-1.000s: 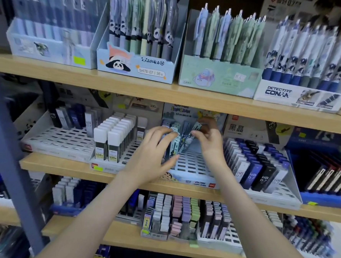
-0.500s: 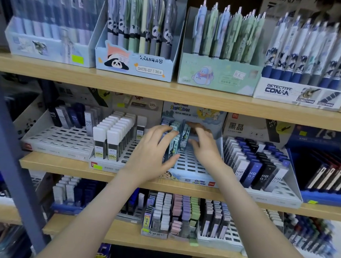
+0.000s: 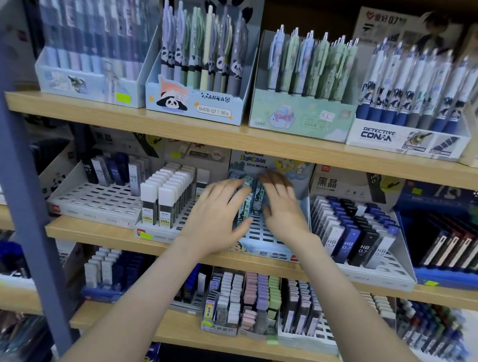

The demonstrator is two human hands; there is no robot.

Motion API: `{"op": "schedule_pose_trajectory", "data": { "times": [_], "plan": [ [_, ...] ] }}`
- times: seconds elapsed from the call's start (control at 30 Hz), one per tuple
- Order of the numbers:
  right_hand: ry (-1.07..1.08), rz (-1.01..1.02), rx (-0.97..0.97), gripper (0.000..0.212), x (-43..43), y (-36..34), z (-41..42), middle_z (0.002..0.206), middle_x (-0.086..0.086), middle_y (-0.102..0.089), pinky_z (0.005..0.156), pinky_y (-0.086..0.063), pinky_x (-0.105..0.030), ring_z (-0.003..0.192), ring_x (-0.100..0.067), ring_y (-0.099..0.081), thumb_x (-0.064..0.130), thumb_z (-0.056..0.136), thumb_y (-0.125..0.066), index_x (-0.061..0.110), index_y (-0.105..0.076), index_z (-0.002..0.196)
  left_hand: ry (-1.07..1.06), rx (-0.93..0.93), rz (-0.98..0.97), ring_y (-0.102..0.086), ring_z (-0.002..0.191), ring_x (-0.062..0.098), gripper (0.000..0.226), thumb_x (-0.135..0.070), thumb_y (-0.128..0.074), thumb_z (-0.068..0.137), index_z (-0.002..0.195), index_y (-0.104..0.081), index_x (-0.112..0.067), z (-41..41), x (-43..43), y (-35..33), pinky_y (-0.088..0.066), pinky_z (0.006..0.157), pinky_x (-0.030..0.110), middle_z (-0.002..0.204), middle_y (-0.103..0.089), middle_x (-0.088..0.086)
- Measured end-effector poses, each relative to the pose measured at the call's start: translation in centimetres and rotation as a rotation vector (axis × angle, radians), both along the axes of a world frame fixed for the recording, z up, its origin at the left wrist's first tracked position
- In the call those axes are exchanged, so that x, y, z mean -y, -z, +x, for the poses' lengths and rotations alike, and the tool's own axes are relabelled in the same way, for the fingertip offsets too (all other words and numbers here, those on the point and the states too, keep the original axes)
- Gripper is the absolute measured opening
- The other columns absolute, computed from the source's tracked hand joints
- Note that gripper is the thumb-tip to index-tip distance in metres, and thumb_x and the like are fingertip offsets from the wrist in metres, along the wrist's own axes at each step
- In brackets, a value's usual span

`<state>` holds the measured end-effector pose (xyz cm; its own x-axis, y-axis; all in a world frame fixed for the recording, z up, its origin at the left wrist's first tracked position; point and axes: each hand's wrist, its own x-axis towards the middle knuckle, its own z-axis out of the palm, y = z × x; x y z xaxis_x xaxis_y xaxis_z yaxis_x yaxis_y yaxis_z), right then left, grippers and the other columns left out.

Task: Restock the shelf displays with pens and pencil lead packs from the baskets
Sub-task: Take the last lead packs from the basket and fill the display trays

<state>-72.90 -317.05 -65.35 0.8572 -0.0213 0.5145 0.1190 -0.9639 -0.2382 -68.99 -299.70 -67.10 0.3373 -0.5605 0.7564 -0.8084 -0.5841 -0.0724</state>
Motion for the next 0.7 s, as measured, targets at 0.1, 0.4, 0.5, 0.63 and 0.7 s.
{"op": "schedule_pose_trajectory", "data": {
  "times": [0.1,0.4,0.5,0.63,0.7],
  "plan": [
    [-0.016,0.003,-0.048,0.066,-0.1,-0.4,0.1,0.155,0.002,-0.02,0.114,-0.011,-0.029,0.142,-0.016,-0.011,0.005,0.093,-0.047,0.023,-0.017,0.149,-0.011,-0.051,0.003,-0.051,0.116,0.029,0.052,-0.042,-0.049,0.086,0.124,-0.056,-0.007,0.1,-0.1,-0.3,-0.036,0.1,0.04,0.125,-0.056,0.013],
    [0.058,-0.035,-0.09,0.062,-0.1,-1.1,-0.2,0.149,0.001,-0.03,0.112,-0.013,-0.034,0.136,-0.019,-0.022,0.012,0.091,-0.047,0.028,-0.022,0.146,0.004,-0.069,0.021,-0.056,0.112,0.027,0.054,-0.045,-0.045,0.086,0.123,-0.058,-0.007,0.3,-0.5,-0.8,-0.044,0.093,0.038,0.12,-0.06,0.009],
    [0.033,-0.028,-0.103,0.063,-0.3,-1.1,-0.3,0.151,0.003,-0.025,0.112,-0.01,-0.035,0.138,-0.017,-0.016,0.017,0.092,-0.047,0.029,-0.018,0.147,0.043,-0.104,0.015,-0.054,0.113,0.027,0.055,-0.045,-0.045,0.086,0.123,-0.057,-0.007,0.4,-0.4,-0.9,-0.044,0.094,0.039,0.121,-0.061,0.008],
    [0.004,-0.047,-0.099,0.07,-0.5,-0.6,-0.5,0.156,0.004,-0.015,0.113,-0.004,-0.033,0.143,-0.014,-0.005,0.018,0.092,-0.047,0.029,-0.01,0.15,0.079,-0.132,0.033,-0.052,0.117,0.028,0.056,-0.045,-0.043,0.087,0.125,-0.056,-0.007,0.6,-0.7,-1.3,-0.043,0.099,0.043,0.124,-0.059,0.009],
    [0.0,0.007,-0.001,0.066,-0.8,-0.2,-1.5,0.155,0.0,-0.019,0.114,-0.006,-0.035,0.142,-0.017,-0.01,0.016,0.093,-0.048,0.024,-0.015,0.15,0.055,-0.048,-0.011,-0.05,0.121,0.027,0.052,-0.042,-0.044,0.089,0.125,-0.056,-0.006,0.0,-0.8,-0.8,-0.033,0.106,0.042,0.127,-0.059,0.01]
  ]
}}
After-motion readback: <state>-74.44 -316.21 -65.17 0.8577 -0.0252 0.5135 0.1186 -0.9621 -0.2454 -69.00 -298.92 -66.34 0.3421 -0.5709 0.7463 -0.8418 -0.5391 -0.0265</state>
